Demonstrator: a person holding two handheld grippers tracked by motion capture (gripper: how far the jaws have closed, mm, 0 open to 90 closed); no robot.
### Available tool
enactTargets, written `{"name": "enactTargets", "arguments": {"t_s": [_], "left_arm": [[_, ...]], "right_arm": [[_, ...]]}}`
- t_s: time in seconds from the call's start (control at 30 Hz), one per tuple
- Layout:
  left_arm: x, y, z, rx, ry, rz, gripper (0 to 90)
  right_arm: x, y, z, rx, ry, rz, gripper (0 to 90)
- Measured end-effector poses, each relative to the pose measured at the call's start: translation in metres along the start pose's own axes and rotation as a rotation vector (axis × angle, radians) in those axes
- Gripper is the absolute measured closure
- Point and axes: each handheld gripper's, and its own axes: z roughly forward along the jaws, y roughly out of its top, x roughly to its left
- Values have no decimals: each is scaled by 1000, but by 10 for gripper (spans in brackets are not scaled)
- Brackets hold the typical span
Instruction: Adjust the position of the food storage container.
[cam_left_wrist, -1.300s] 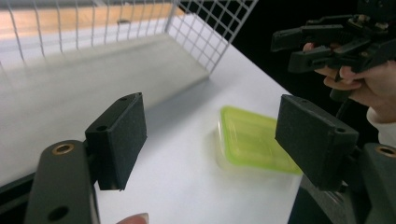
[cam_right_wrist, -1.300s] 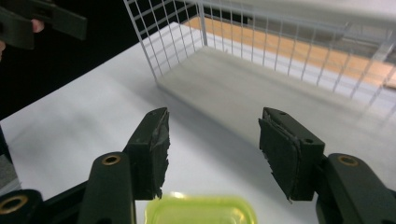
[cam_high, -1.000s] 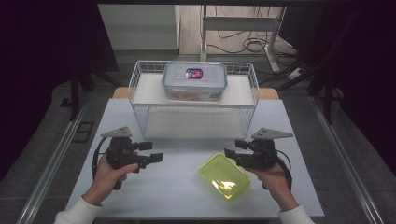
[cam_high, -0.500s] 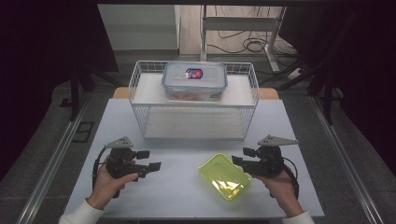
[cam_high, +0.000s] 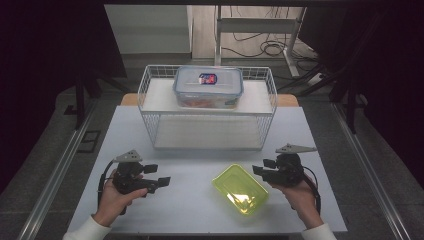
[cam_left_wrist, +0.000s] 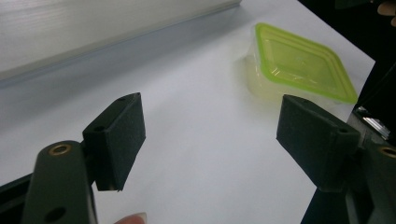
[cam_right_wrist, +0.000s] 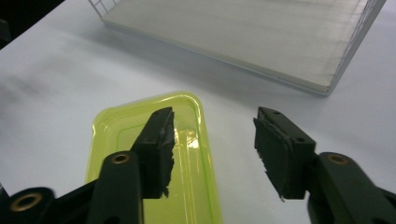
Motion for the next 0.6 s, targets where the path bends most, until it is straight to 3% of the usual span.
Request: {"name": "enactTargets", "arguments": {"t_s": [0.17,0.3,0.4,0.6], "left_arm": [[1,-3,3,15,5,-3,231],[2,-5,4,29,10,-2,230],[3,-6,5,35,16,2,229],[6,-9,6,39,17,-5,229]], "right_arm": [[-2,8,12,40,-3,-16,664],[0,16,32,98,-19,-51,823],[0,17,50,160,-40,-70,875],[-1,19,78,222,-59,-92,893]]}}
